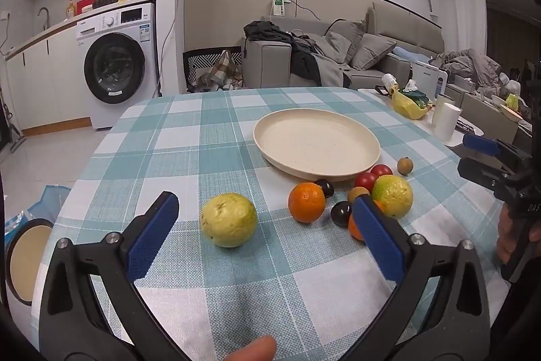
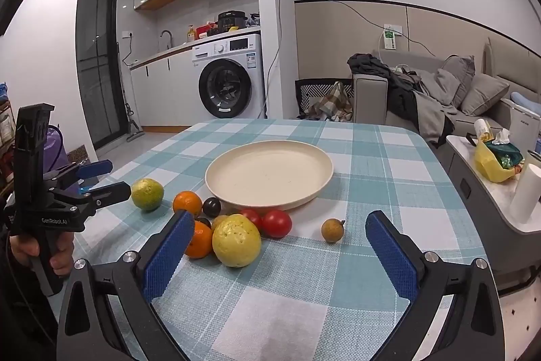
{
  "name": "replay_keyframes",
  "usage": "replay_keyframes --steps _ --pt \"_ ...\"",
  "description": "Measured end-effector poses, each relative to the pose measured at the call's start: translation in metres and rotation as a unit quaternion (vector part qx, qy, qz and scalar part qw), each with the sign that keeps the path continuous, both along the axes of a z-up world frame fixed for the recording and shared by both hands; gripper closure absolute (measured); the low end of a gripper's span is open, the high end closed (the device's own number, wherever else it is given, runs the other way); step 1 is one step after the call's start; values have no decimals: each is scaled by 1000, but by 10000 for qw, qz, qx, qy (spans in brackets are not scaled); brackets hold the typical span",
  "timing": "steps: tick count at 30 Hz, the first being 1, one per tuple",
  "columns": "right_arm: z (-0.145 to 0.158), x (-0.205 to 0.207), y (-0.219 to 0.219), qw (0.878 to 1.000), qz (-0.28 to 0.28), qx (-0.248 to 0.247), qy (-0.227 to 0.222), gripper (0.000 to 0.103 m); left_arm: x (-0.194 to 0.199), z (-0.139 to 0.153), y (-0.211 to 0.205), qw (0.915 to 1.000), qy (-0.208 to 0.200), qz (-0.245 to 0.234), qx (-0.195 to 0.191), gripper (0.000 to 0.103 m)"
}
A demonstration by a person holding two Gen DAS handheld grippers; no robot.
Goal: Organize fruits
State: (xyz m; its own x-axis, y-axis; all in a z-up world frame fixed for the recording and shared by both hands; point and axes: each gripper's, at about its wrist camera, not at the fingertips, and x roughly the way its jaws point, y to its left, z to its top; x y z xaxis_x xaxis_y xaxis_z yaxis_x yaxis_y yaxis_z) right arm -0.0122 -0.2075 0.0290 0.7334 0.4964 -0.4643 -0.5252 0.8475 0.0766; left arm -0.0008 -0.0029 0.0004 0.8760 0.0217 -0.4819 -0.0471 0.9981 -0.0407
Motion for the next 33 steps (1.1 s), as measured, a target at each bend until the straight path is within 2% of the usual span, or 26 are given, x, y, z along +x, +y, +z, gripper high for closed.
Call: replay_keyframes --steps 33 --pt "-2 -1 4 10000 -27 -59 -7 0 -1 3 -1 10000 10 -4 -9 1"
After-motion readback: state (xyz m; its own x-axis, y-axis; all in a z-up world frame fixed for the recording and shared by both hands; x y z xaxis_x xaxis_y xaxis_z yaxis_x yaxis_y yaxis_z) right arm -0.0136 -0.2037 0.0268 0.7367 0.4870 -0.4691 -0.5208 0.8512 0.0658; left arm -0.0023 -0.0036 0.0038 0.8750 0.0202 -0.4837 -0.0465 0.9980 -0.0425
